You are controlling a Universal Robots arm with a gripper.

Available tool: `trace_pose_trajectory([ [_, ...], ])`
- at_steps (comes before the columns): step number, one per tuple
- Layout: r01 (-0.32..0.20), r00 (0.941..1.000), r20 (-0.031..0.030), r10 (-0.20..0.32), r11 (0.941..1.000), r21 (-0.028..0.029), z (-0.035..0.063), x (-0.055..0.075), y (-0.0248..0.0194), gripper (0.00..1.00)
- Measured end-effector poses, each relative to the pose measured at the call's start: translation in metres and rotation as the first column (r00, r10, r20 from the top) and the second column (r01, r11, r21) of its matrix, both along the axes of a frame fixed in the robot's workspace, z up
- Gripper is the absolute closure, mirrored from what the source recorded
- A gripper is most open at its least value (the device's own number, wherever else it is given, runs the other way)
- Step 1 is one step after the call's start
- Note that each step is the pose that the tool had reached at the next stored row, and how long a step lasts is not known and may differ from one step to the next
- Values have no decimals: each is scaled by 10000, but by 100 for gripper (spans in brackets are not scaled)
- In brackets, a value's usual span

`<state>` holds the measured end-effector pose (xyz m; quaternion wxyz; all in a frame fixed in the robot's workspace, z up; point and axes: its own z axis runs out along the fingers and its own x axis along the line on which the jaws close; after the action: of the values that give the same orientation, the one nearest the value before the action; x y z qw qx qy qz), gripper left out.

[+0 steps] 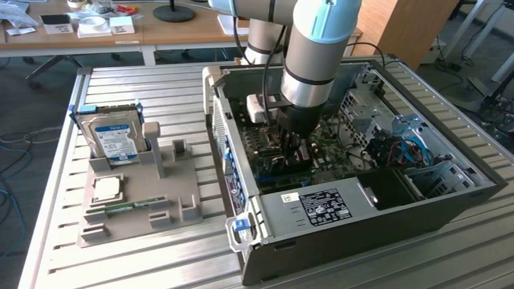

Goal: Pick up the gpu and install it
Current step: 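Insert the gpu into the slot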

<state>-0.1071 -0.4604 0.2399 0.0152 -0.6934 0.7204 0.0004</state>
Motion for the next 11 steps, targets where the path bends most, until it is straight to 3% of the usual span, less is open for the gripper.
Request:
trace_pose_trajectory([
  [9,4,10000,-6,-4,10000,12,-3,-3,1,73],
  [11,4,10000,5,-4,10000,8,-4,-2,1,67],
])
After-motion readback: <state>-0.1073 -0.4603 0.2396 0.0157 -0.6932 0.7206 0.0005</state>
